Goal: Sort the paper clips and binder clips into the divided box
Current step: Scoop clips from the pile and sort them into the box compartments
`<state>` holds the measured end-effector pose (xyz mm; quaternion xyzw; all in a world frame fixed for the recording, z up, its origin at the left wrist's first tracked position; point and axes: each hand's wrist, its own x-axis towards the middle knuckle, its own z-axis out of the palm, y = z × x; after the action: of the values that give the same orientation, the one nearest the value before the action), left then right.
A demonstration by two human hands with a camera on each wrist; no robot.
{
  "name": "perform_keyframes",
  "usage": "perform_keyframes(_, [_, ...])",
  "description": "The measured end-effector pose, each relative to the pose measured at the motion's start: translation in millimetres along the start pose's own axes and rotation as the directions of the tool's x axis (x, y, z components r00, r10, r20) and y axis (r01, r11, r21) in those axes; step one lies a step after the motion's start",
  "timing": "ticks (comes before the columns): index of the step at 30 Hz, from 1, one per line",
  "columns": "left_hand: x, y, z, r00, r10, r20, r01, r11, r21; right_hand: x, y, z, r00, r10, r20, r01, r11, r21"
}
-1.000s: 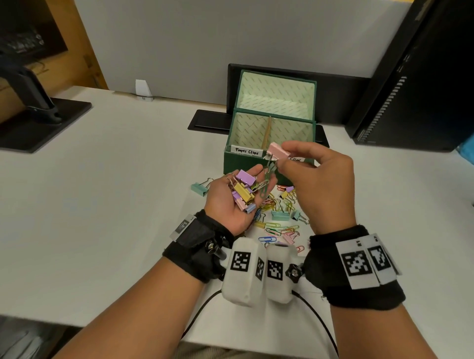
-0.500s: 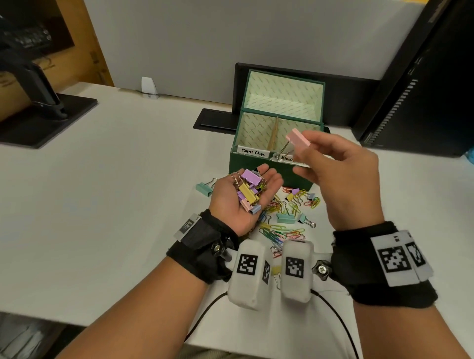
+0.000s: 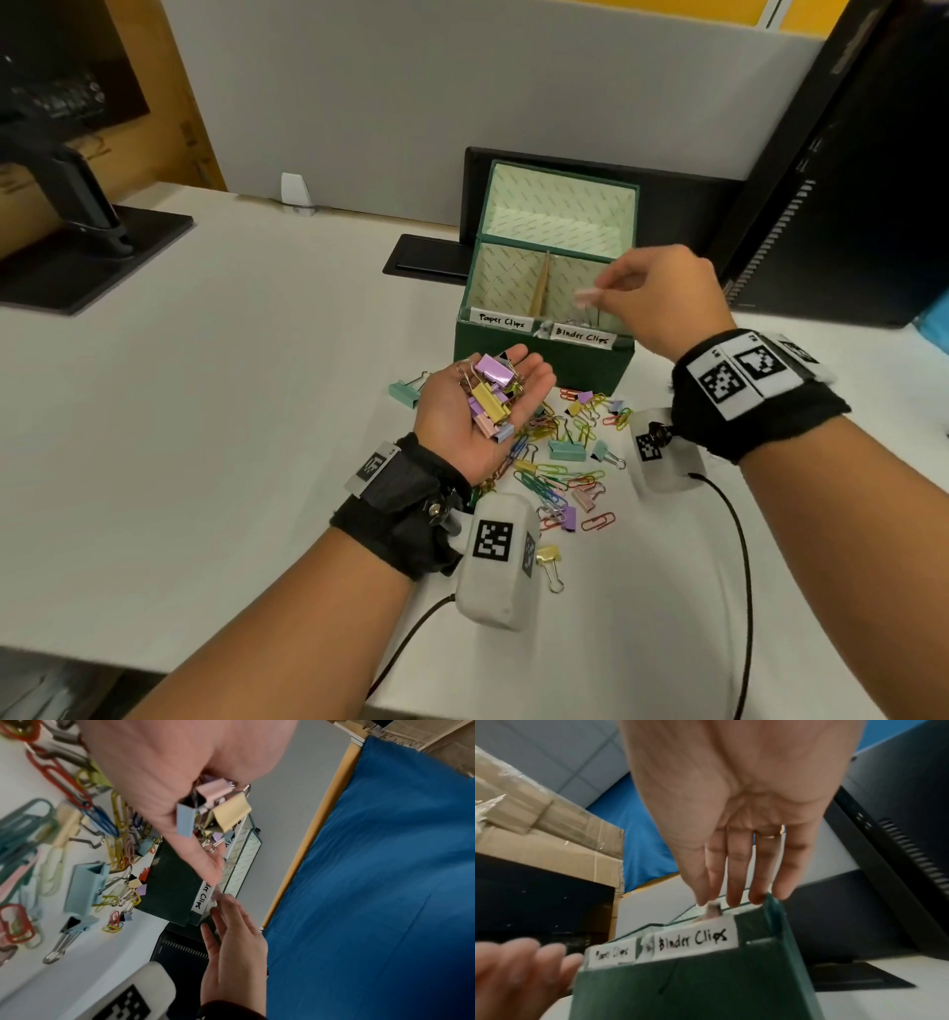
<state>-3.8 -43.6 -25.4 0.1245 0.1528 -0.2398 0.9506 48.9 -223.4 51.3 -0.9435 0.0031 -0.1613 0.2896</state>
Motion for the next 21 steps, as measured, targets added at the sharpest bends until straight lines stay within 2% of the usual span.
perform_keyframes(1, [0, 0, -1, 1.000, 0.005, -0.002, -0.005, 1.000, 0.007, -2, -3, 0, 0.999, -0.015, 0.042, 0.016, 0.999, -0.041])
perform_keyframes(3, [1, 1, -1, 1.000, 0.013, -0.013, -0.013, 1.000, 0.023, -8, -11, 0, 0.997, -0.065, 0.048, 0.068, 0.996, -0.053])
perform_keyframes(10, [2, 1, 0, 0.998, 0.033, -0.053, -0.028, 0.996, 0.081, -43, -57, -13, 0.966, -0.255, 0.043, 0.249, 0.962, 0.113])
perform_keyframes(11, [3, 1, 0, 0.998, 0.038, -0.055, -0.034, 0.996, 0.085, -47, -61, -14, 0.957, -0.278, 0.076, 0.269, 0.956, 0.119])
perform_keyframes(13, [1, -1, 1, 0.998, 0.062, -0.033, -0.058, 0.992, 0.115, -56, -67, -11, 0.931, -0.290, 0.221, 0.276, 0.957, 0.093])
perform_keyframes(16, [-2, -3, 1, 0.996, 0.089, -0.006, -0.087, 0.980, 0.180, -68, -65, 6, 0.863, -0.261, 0.432, 0.311, 0.949, -0.048])
perform_keyframes(18, [-4, -4, 1, 0.995, 0.091, -0.052, -0.079, 0.978, 0.193, -74, -60, 18, 0.846, -0.241, 0.474, 0.340, 0.931, -0.134])
perform_keyframes(21, [-3, -6, 2, 0.987, 0.111, -0.119, -0.086, 0.976, 0.200, -78, -57, 25, 0.862, -0.250, 0.440, 0.347, 0.925, -0.155])
